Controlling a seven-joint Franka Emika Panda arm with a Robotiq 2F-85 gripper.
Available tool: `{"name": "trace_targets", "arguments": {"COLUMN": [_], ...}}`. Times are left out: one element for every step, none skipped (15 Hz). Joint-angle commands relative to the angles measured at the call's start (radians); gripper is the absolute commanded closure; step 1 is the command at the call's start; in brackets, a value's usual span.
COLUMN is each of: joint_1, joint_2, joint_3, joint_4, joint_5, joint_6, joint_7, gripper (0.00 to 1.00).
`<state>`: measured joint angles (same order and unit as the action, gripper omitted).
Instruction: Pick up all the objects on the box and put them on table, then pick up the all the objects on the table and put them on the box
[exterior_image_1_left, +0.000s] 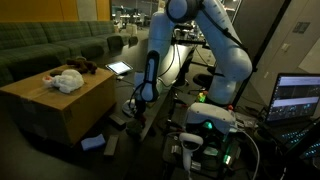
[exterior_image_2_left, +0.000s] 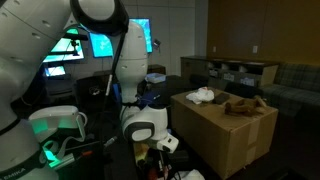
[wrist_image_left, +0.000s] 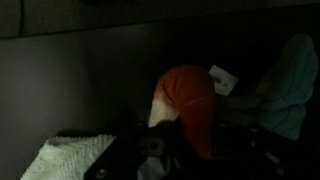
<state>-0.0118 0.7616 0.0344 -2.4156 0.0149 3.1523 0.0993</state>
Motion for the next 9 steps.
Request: {"name": "trace_targets", "arguments": {"joint_1": [-0.011, -0.006, 0.008, 0.017, 0.039, 0.06, 0.075, 0.099, 0.119], "joint_2": [-0.109, -0.138, -0.157, -0.183, -0.211, -0.234, -0.259, -0.282, -0.306], "joint_3": [0.011, 0.008, -0.003, -0.009, -0.027, -0.046, -0.061, -0.085, -0.108], "joint_4": [-0.026, -0.029, -0.024, -0.021, -0.016, -0.009, -0.003, 0.009, 0.018], "joint_5": [-0.007, -0.007, -0.008, -0.01, -0.016, -0.025, -0.038, -0.055, -0.076], "joint_6": [-0.12, -0.156, -0.186, -0.221, -0.256, -0.285, -0.315, -0.34, -0.36], "joint_7": [-0.05, -0.057, -0.06, -0.064, -0.059, -0.05, -0.045, -0.033, -0.021], "gripper": [0.97, 0.97, 0.97, 0.97, 0.97, 0.97, 0.97, 0.97, 0.97]}}
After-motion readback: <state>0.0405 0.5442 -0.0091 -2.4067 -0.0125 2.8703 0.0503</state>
